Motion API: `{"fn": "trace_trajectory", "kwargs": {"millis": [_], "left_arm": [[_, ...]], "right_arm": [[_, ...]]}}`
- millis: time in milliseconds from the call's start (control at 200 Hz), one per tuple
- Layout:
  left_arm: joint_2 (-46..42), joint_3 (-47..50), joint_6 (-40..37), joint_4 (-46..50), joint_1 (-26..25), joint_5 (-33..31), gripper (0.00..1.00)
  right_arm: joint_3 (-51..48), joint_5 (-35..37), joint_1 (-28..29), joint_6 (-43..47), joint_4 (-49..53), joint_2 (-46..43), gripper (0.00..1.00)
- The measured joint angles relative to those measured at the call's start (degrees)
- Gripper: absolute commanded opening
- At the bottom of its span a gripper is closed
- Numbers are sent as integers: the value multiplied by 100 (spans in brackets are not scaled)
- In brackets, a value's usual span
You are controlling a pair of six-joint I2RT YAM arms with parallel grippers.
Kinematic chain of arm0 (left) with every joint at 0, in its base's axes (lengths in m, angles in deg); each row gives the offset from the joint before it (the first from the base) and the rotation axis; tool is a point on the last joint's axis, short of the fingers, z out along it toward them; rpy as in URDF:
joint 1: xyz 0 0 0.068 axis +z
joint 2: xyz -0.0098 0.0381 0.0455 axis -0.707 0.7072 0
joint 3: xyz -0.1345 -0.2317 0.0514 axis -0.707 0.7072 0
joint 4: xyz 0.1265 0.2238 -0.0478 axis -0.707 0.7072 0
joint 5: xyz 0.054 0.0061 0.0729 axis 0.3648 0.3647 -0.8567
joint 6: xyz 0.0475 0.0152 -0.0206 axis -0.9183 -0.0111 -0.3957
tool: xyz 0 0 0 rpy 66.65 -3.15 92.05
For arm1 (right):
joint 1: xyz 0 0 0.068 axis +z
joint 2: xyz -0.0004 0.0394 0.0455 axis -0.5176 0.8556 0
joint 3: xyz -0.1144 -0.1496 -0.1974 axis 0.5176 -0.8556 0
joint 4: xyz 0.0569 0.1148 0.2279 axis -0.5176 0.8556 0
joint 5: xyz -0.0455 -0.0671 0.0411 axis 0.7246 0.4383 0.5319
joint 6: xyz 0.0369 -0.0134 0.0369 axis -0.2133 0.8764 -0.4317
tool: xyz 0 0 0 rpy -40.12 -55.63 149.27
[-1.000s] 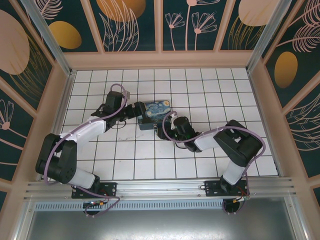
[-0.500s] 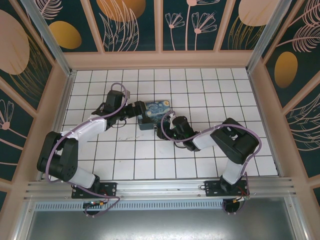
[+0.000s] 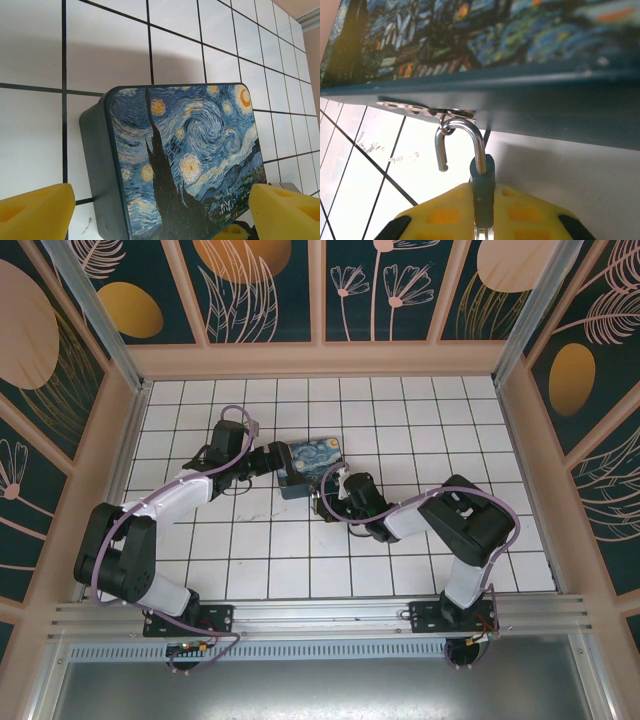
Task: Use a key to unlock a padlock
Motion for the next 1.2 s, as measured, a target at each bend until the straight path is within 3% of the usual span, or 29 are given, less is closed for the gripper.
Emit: {"fn": "trace_trajectory", "kwargs": {"millis": [200, 465, 851, 1201], "left_arm": [[0, 0, -120, 35, 0, -2, 89], [0, 17, -254, 50, -26, -81, 88], [365, -28, -623, 402, -608, -1119, 87], [428, -13, -739, 498, -754, -1716, 87]], "right_arm": [[-11, 2, 0, -214, -24, -4, 0], [-118, 55, 0, -651, -157, -72, 0], [-157, 404, 105, -1174, -151, -136, 0], [-201, 719, 223, -1759, -160, -188, 0]]}}
